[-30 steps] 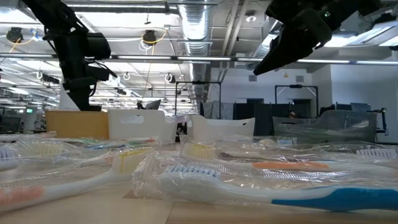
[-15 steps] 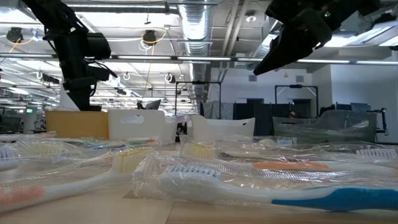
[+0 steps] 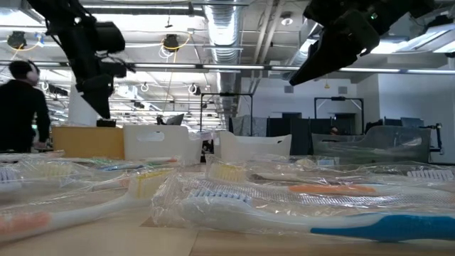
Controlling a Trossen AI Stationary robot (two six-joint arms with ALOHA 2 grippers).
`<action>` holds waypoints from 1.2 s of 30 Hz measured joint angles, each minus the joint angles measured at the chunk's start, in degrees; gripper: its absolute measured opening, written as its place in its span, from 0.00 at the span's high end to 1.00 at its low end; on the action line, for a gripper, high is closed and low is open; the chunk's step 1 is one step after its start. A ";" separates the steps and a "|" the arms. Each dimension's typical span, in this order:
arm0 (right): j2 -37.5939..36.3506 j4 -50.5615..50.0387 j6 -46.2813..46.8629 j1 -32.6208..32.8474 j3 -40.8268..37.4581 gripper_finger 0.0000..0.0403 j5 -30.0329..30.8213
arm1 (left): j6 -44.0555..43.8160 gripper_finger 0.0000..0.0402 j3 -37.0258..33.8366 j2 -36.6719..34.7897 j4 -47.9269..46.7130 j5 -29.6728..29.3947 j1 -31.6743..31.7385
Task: Pick & Place Toothbrushes
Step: Put the orange toothbrush into the yellow bin
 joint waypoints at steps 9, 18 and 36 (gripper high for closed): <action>-0.02 1.30 -0.53 -0.07 0.00 0.44 0.00 | 0.87 0.56 0.20 -10.05 -1.34 6.90 -8.50; -0.02 3.72 -1.68 -0.09 0.00 0.44 -0.02 | 1.65 0.60 0.20 -9.58 -1.52 9.17 -29.78; -0.02 4.73 -4.67 -0.93 0.00 0.44 0.00 | -38.15 0.64 7.24 4.14 -6.77 -3.28 -56.95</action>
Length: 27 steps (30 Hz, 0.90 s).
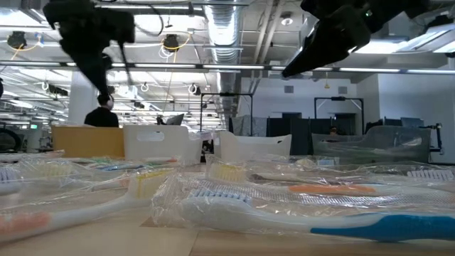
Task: Pick & Place Toothbrushes
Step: Put the orange toothbrush into the yellow bin
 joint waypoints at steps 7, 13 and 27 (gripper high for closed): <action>0.00 -0.06 0.04 -0.67 0.00 0.44 0.00 | -21.02 0.69 0.00 -0.02 -13.17 0.03 -1.67; 0.00 -0.20 0.08 -0.08 0.00 0.44 -0.02 | -27.29 0.72 0.00 -0.01 -14.26 0.51 -4.38; 0.00 -0.02 0.21 -0.14 0.00 0.44 -0.02 | -37.78 0.68 -8.11 1.56 -15.34 2.34 -8.95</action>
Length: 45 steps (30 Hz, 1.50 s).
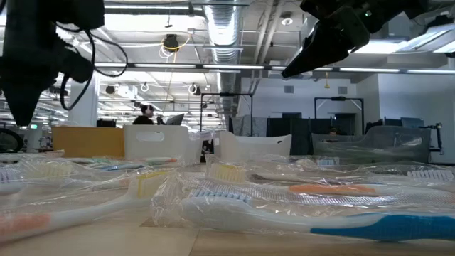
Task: Pick & Place Toothbrushes
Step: Put the orange toothbrush into the yellow bin
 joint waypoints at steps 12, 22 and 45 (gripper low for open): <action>0.00 0.22 0.00 0.00 0.00 0.44 0.00 | 0.28 0.59 -5.14 0.00 6.10 4.69 0.04; 0.00 0.22 -0.02 0.00 0.00 0.44 0.00 | 0.42 0.50 -9.77 0.00 12.29 4.88 0.04; 0.00 0.22 -0.02 0.00 0.00 0.44 0.00 | 0.01 0.84 -16.25 -0.24 16.83 4.65 0.02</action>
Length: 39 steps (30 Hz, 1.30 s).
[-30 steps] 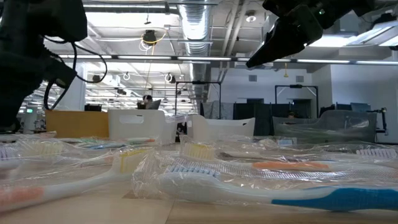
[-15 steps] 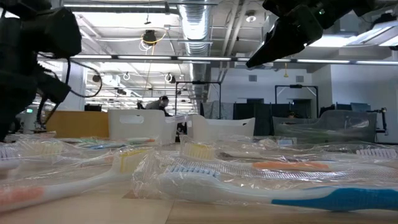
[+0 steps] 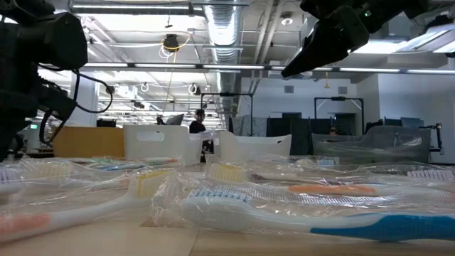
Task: Pick & Place Toothbrushes
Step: Put the orange toothbrush into the yellow bin
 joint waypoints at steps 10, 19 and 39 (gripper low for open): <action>0.00 -0.01 0.00 -0.03 0.00 0.44 0.00 | 3.45 0.95 3.22 0.15 1.77 -7.79 0.03; 0.00 -0.02 -0.01 -0.04 0.00 0.44 0.00 | 7.91 0.97 7.61 0.13 2.04 -10.52 0.02; 0.00 -0.02 -0.02 -0.04 0.00 0.44 0.00 | 28.32 0.97 17.45 0.06 7.49 -30.20 -0.77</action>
